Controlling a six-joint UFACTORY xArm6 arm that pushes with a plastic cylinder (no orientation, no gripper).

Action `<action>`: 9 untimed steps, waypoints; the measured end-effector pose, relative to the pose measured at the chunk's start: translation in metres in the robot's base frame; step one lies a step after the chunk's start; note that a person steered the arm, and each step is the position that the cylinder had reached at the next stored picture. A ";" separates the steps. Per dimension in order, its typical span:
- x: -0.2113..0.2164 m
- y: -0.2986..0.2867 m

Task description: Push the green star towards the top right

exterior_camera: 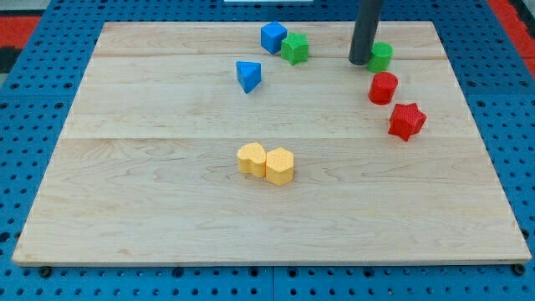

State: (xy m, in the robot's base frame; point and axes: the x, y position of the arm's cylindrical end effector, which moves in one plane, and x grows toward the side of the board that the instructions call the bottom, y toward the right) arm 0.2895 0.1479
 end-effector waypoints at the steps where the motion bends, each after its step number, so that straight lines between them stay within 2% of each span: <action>1: 0.006 -0.034; 2: 0.021 -0.101; 3: 0.019 -0.143; 4: 0.001 -0.149; 7: -0.036 -0.085; 8: -0.050 -0.084; 9: -0.058 -0.112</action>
State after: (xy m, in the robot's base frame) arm 0.2316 0.0358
